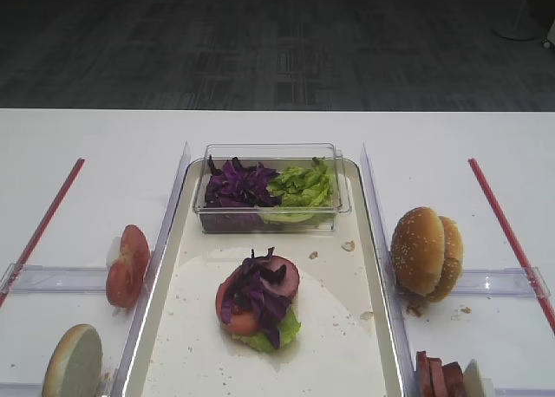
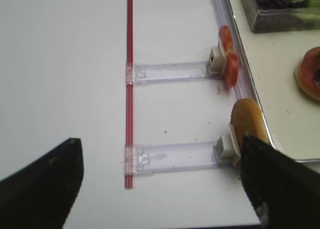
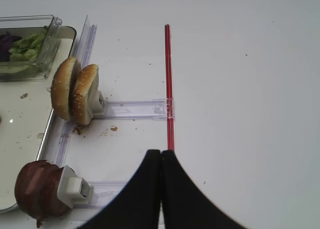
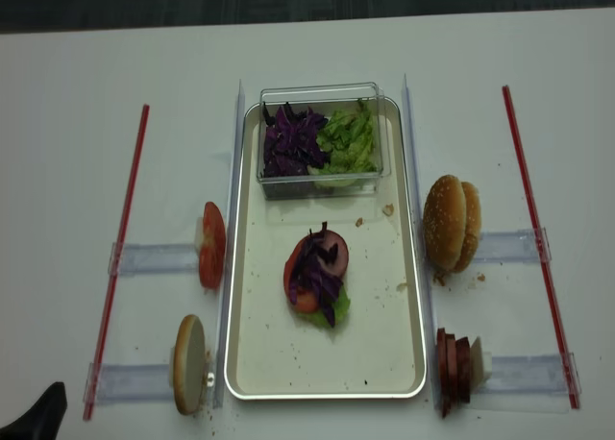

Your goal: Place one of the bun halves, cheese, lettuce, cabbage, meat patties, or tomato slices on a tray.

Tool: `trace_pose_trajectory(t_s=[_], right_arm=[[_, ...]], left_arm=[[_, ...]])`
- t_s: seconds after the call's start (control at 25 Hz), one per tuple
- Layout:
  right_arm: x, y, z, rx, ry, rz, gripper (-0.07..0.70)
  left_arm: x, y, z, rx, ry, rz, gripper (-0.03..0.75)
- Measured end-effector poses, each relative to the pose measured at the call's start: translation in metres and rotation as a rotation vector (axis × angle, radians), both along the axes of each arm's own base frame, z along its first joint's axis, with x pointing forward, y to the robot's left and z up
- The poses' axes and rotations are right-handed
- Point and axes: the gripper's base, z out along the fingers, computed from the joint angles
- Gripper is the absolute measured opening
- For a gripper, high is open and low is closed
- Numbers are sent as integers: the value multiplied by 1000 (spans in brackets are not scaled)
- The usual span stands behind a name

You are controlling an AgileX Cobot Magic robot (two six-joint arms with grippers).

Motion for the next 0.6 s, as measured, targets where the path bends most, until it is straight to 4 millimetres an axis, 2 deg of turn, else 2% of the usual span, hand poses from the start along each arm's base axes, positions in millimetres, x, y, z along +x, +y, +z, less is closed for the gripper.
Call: trace_pose_trajectory(t_s=[0.12,0.6], right_arm=[[0,0,0,0,0,0,36],[0,0,0,0,0,0,36]], left_arm=[[-7,0,-1,2,-45,-1,585],[-8,0,-1,5,-46,-4,585]])
